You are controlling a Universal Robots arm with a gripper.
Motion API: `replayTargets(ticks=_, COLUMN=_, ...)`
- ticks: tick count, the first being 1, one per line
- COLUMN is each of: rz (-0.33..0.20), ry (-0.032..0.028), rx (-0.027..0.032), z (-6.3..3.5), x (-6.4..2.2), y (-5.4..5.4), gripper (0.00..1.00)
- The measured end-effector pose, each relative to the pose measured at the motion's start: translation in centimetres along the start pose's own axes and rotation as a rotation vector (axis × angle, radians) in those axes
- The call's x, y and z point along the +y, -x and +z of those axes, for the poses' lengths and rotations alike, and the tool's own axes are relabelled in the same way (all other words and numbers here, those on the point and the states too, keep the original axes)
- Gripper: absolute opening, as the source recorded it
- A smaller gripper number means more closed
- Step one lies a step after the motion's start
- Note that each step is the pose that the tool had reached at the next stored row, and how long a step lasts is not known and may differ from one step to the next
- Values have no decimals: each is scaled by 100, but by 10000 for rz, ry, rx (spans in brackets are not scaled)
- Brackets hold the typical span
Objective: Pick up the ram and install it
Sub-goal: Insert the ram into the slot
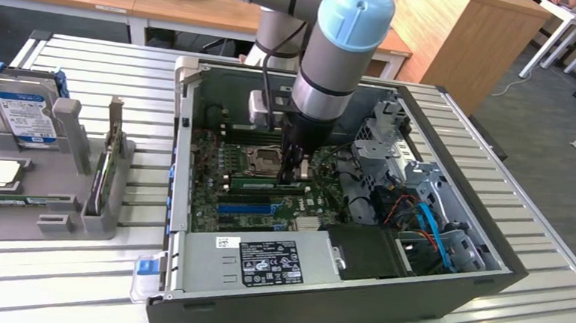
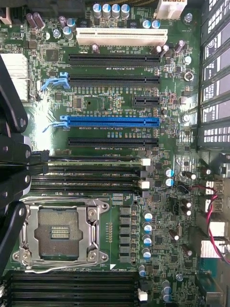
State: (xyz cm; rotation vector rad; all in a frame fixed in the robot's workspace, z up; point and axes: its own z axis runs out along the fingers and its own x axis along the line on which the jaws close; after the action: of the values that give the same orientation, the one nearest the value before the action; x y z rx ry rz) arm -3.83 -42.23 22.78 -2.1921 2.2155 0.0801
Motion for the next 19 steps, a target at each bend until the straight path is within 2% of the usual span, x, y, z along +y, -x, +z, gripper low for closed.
replayTargets(ticks=11, rz=0, ry=-1, rx=0, z=10, x=0, y=-1, gripper=13)
replayTargets(ticks=13, rz=0, ry=0, rx=0, z=10, x=0, y=-1, gripper=25)
replayTargets(ticks=15, rz=0, ry=-1, rx=1, z=10, x=0, y=-1, gripper=25)
replayTargets(ticks=16, rz=0, ry=0, rx=1, z=10, x=0, y=-1, gripper=31)
replayTargets(ticks=19, rz=0, ry=0, rx=2, z=3, x=0, y=-1, gripper=31)
